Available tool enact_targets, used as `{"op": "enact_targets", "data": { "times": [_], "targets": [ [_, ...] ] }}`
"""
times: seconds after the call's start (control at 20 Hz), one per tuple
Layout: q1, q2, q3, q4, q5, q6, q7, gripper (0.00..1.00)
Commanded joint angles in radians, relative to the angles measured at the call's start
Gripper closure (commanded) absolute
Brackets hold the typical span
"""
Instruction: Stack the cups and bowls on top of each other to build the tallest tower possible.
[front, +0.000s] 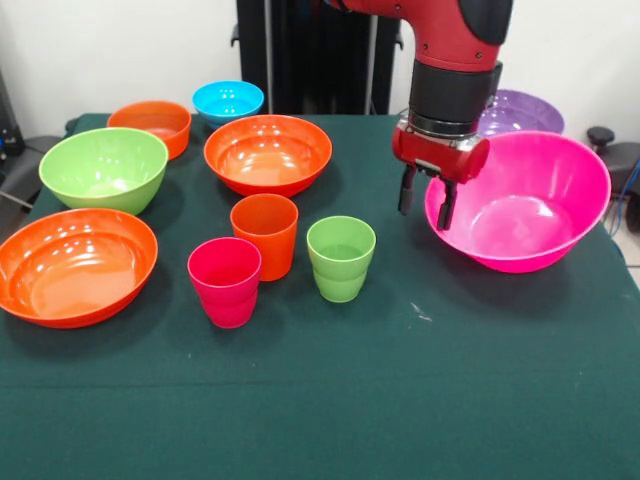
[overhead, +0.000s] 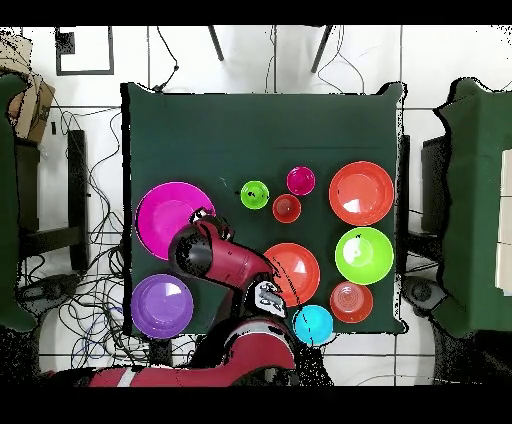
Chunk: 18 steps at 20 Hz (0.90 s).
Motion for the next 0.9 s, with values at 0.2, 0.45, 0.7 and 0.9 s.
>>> {"op": "enact_targets", "data": {
  "times": [0.2,0.45,0.7,0.9],
  "targets": [
    [-0.037,-0.068,0.001,-0.046,-0.314,0.13,-0.157,0.0],
    [-0.093,-0.117,0.032,-0.001,-0.395,0.184,-0.087,0.0],
    [-0.083,-0.105,0.044,0.003,-0.429,0.165,-0.016,0.0],
    [-0.03,-0.079,0.017,-0.013,-0.407,0.142,0.04,0.0]
  ]
}}
